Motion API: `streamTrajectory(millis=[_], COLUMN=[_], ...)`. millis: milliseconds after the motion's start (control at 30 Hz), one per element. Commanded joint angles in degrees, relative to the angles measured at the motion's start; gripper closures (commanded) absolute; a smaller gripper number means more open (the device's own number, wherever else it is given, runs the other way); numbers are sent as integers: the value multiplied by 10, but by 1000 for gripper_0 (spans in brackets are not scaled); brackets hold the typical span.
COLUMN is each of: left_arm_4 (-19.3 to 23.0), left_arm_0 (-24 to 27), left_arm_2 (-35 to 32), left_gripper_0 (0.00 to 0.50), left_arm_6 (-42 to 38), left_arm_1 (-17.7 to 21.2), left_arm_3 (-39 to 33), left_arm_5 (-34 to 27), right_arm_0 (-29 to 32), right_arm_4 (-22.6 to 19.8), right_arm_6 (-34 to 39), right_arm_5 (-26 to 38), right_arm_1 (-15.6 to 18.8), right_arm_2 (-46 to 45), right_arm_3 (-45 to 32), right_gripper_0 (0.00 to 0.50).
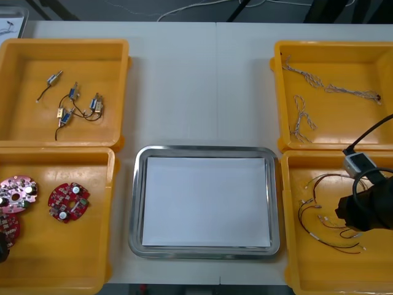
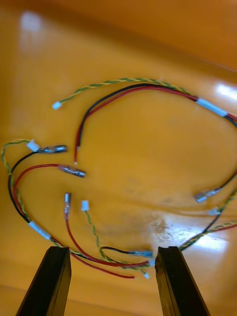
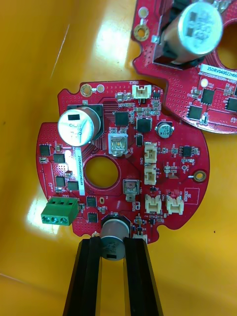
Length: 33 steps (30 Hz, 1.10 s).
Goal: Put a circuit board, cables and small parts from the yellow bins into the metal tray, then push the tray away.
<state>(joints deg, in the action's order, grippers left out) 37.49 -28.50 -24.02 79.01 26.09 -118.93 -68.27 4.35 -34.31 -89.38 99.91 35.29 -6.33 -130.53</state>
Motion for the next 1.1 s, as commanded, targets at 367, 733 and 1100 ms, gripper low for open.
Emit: streamTrajectory(millis=[367,733,1100], left_arm_4=[-8,-13,-29], left_arm_0=[9,8,36], left_arm_2=[20,53,97], left_gripper_0=[500,500,500], left_arm_6=[-74,-79,-80], left_arm_1=[6,-1,-7], left_arm_3=[-30,-71,-75], left_arm_5=[-33,-61,-70], right_arm_0=[7,12,34], right_arm_4=[-20,-10,4], right_arm_6=[231,453,605], right_arm_5=[43,50,44], right_arm_1=[-6,-31,-51], right_arm_2=[-86,-86,-86], right_arm_3=[-23,-23,-22], right_gripper_0=[0,0,0])
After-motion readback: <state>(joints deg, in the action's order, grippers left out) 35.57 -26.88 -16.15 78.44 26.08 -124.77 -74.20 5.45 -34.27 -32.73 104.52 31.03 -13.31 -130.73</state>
